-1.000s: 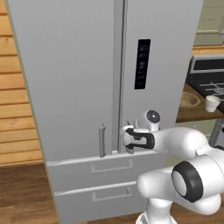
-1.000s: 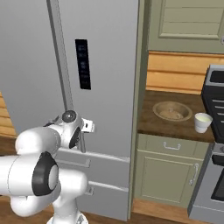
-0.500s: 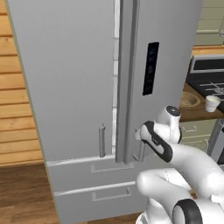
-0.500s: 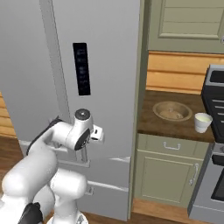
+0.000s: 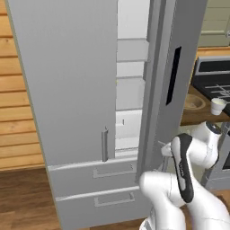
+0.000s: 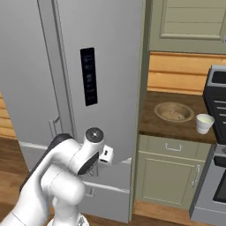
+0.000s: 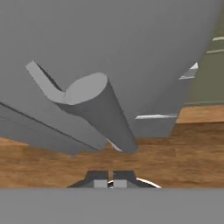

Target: Grab a lemon wedge from the fridge and one ice cube from the ice bowl, and put them in the glass of lemonade.

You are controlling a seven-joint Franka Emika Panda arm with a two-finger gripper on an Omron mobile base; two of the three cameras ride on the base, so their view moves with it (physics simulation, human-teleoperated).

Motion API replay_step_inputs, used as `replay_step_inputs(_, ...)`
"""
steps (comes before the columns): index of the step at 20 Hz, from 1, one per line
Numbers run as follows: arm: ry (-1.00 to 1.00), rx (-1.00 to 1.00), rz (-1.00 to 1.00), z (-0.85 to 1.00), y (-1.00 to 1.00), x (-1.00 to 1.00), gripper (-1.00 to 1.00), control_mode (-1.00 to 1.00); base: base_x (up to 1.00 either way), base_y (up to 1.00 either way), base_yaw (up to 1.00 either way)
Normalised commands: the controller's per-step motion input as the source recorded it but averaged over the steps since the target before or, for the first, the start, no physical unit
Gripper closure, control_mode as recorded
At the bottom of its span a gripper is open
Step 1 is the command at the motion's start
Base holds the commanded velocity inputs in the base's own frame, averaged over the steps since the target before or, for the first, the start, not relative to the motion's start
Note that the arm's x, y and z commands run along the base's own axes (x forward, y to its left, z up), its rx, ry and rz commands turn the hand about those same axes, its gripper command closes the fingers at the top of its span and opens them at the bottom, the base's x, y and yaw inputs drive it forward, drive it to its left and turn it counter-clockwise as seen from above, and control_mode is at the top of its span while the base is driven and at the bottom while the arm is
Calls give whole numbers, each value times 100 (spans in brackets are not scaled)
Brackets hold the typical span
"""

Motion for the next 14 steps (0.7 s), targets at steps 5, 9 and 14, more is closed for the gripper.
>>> replay_step_inputs(5, -17, 0, 0, 46, -1, -100, -100, -100, 0, 0, 0)
replay_step_inputs(9, -21, -2, 0, 98, 0, -100, -100, -100, 0, 0, 0)
replay_step_inputs(14, -12, -27, 0, 100, 77, -70, -100, -100, 0, 0, 0)
